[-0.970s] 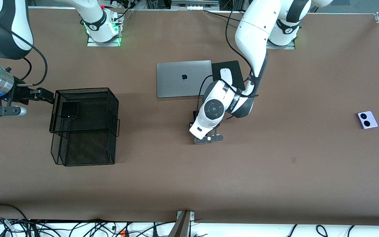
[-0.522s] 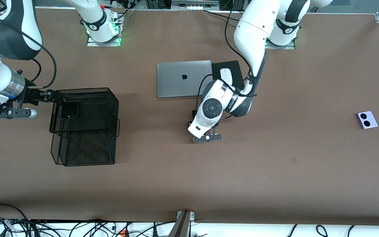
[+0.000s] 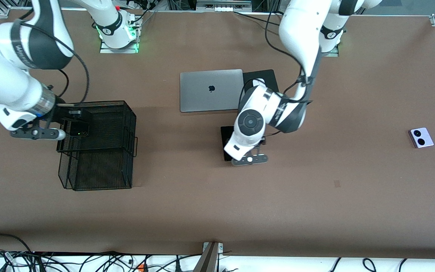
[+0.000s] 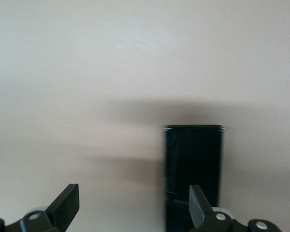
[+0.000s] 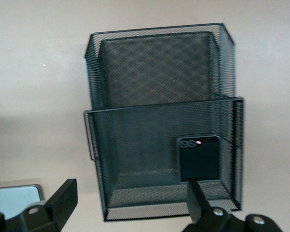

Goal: Place phones with both arms
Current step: 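Carry the tall black phone with the left gripper beside the laptop and release, then grasp the tall phone with the right gripper while the left gripper reaches the white phone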

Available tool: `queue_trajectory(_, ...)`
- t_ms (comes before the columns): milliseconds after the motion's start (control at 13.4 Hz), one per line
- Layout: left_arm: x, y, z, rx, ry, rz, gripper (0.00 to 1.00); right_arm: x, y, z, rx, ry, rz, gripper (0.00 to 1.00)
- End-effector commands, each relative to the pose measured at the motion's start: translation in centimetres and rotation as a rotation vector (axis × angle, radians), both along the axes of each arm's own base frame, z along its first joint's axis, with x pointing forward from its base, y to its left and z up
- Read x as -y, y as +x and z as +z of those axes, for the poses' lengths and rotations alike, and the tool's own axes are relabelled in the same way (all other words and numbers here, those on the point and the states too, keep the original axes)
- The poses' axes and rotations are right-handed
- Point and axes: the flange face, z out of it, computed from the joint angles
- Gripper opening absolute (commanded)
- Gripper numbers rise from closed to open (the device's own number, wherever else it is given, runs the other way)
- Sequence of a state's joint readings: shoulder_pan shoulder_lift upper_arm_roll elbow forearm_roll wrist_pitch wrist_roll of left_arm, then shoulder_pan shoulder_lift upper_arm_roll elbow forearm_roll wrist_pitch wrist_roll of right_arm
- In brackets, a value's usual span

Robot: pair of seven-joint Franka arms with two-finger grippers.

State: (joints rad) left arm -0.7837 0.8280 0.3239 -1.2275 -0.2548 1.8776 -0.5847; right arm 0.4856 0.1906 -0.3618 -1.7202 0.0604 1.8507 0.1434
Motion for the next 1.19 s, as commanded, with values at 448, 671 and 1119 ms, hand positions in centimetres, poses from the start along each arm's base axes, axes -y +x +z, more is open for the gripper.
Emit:
queue_trajectory(448, -19.3, 4.2, 10.2, -0.088, 0.254, 0.039, 1.00, -20.1, -0.9, -9.6, 0.100, -0.005, -0.101, 1.00)
queue_trajectory(671, -30.4, 6.0, 11.1, -0.152, 0.242, 0.052, 1.00, -28.3, -2.1, -13.0, 0.139, -0.054, -0.136, 1.00)
queue_trajectory(1119, -47.3, 5.8, 10.9, -0.244, 0.284, 0.074, 1.00, -42.2, -4.5, -17.8, 0.161, 0.024, -0.097, 1.00)
